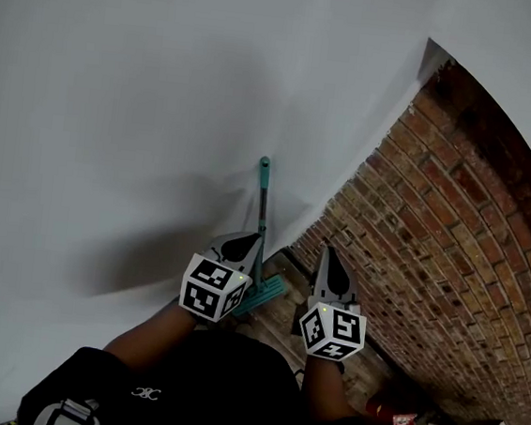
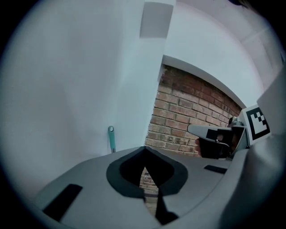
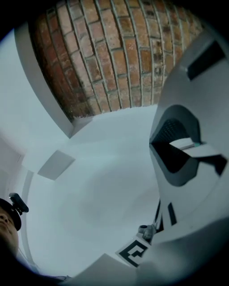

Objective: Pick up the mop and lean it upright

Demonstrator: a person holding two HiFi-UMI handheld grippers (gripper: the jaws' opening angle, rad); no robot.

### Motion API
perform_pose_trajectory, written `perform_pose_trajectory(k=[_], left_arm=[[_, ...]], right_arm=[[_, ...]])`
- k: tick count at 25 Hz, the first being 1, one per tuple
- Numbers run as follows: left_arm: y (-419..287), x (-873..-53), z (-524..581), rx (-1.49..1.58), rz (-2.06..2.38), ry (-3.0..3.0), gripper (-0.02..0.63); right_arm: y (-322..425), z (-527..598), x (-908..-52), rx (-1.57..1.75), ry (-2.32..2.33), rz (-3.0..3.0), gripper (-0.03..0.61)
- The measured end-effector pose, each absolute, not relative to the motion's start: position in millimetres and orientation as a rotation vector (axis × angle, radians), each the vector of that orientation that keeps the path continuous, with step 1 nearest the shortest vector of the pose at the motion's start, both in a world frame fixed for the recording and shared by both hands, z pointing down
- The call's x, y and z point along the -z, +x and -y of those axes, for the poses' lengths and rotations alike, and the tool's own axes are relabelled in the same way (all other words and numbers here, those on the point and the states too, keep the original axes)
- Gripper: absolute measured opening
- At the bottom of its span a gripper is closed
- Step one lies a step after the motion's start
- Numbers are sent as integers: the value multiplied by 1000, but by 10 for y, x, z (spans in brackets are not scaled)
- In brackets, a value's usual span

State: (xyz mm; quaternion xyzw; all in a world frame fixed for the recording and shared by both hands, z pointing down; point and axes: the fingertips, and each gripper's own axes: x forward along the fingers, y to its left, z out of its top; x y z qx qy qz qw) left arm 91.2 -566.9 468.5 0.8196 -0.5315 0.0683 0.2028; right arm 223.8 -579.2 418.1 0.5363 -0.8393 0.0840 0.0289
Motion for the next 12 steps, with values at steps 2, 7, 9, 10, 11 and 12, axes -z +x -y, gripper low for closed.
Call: perform_pose_trajectory(k=[2,7,9,10,11,12], left_arm=[[912,-4682,5645,-188,1473,2291,-5],[864,-4704,5598,-193,1451,2312,-3],[817,-4720,5593,-196,1451,2320,-5],[795,-4722,5587,-197,1450,2324,-5],[775,-4722,5578,-196,1448,2328,-3],[755,-4721,5568,-196,1446,2332,-5]], right_arm=[[2226,5754,-4163,-258,1661,2589,12],[2139,5680,-4177,-272,1676,2584,12],[2089,5665,-4184,-262,1681,2576,12],[2066,5658,-4186,-257,1684,2572,12],[2043,5648,-4186,-253,1687,2568,12],[2021,5639,-4185,-249,1691,2565,12]])
